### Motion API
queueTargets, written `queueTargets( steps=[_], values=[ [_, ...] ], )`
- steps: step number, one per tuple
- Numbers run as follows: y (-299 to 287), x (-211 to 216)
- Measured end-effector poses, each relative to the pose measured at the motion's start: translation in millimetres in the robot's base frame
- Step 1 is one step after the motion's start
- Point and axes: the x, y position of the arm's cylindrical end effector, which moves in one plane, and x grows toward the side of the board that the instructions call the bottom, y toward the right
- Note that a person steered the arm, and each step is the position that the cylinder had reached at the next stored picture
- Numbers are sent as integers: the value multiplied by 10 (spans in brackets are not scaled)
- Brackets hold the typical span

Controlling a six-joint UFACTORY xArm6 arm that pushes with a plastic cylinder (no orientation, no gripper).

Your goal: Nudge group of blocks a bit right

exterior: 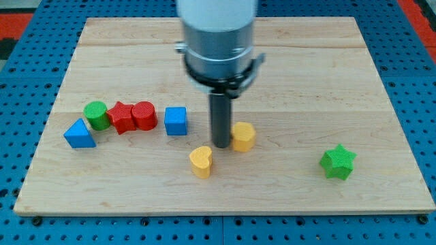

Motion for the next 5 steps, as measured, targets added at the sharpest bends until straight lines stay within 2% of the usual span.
queueTargets(
  steps=[2, 3, 4, 5],
  values=[
    [529, -159],
    [1116, -67],
    [1224, -83],
    [673, -200]
  ],
)
